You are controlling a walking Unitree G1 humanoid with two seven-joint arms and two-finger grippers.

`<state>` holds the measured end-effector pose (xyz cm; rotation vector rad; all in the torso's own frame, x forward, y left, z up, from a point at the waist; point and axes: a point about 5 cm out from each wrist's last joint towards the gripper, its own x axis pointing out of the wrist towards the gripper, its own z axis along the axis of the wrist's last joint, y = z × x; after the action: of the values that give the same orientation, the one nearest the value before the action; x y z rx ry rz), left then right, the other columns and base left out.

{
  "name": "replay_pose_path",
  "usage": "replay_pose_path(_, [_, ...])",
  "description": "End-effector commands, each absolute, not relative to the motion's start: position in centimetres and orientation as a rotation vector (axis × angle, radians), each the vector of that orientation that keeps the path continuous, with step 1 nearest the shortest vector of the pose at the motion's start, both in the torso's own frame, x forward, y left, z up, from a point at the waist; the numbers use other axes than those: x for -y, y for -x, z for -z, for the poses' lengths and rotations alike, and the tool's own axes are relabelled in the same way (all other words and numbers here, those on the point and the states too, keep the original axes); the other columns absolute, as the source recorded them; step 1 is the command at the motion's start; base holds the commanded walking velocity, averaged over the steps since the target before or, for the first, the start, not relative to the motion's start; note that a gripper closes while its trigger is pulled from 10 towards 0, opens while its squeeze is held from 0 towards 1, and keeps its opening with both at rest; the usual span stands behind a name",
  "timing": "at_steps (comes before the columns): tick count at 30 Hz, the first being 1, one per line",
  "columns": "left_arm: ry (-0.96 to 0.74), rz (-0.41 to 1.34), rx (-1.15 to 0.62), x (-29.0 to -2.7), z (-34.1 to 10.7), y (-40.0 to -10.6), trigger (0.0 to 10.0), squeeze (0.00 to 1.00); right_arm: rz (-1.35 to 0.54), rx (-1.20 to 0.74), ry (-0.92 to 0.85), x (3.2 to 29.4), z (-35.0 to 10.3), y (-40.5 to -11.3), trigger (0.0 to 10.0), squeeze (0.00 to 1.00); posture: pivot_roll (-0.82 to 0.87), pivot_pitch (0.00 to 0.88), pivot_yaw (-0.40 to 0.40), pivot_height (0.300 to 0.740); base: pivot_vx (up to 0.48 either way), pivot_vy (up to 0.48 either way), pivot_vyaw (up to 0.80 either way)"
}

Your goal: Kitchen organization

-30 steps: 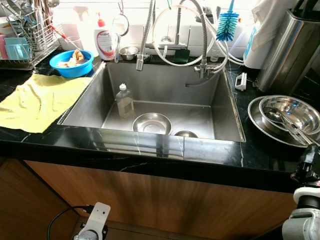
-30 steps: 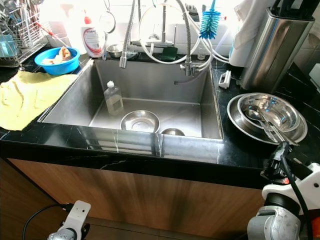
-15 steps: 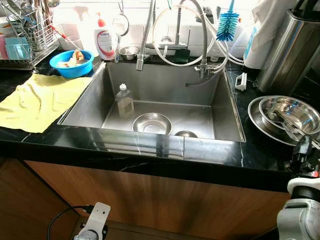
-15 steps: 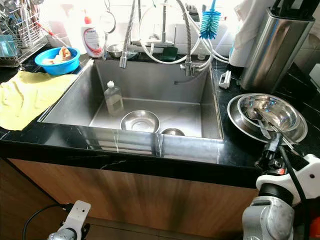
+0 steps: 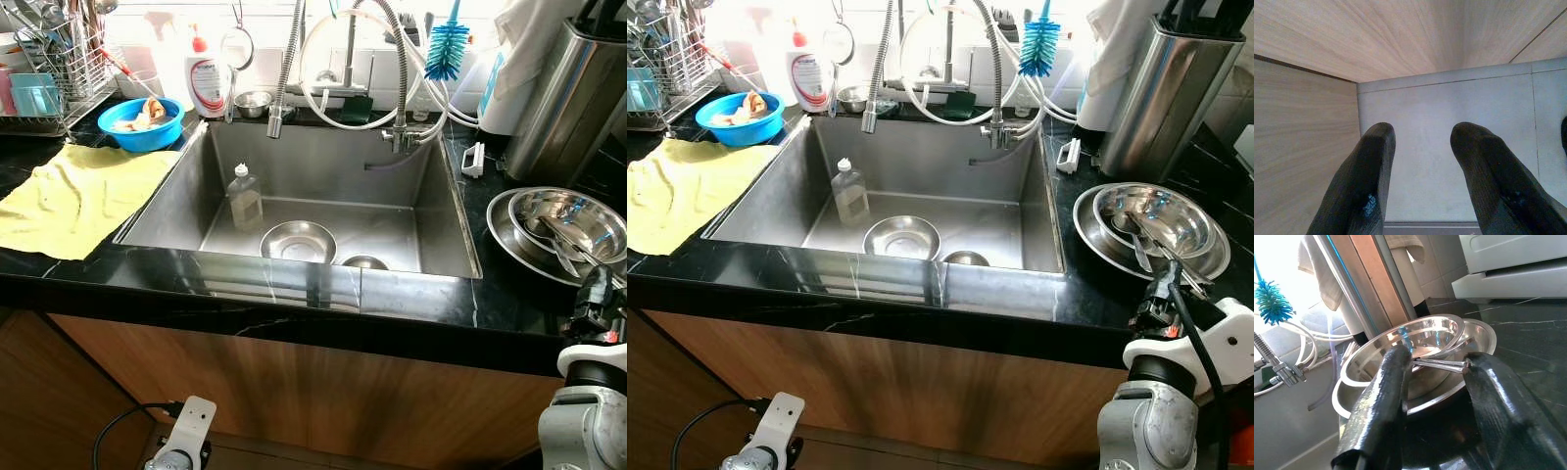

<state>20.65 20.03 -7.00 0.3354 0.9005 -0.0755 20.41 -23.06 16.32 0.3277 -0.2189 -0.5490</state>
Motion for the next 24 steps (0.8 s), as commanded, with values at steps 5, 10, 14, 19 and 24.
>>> replay_pose_path(5, [-0.337, 0.069, -0.913, -20.2, 7.1, -20.4, 10.0, 0.00, 0.549, 0.221, -0.354, 22.9, -16.3, -20.7, 0.0, 0.00, -0.18, 0.000, 0.000, 0.740, 0.000, 0.000, 0.00])
replay_pose_path(10, [-0.338, 0.070, -0.912, -20.2, 7.1, -20.5, 10.0, 0.00, 0.548, 0.229, -0.355, 22.9, -16.5, -20.8, 0.0, 0.00, -0.17, 0.000, 0.000, 0.740, 0.000, 0.000, 0.00])
replay_pose_path(14, [-0.348, 0.072, -0.908, -20.2, 7.1, -20.5, 10.0, 0.00, 0.549, 0.231, -0.355, 22.9, -16.5, -20.8, 0.0, 0.00, -0.17, 0.000, 0.000, 0.740, 0.000, 0.000, 0.00])
replay_pose_path(19, [-0.346, 0.071, -0.907, -20.2, 7.1, -20.5, 10.0, 0.00, 0.549, 0.233, -0.355, 22.9, -16.6, -20.8, 0.0, 0.00, -0.17, 0.000, 0.000, 0.740, 0.000, 0.000, 0.00])
replay_pose_path(24, [-0.345, 0.070, -0.905, -20.2, 7.1, -20.5, 10.0, 0.00, 0.551, 0.275, -0.350, 23.3, -17.6, -21.1, 0.0, 0.00, -0.18, 0.000, 0.000, 0.740, 0.000, 0.000, 0.00])
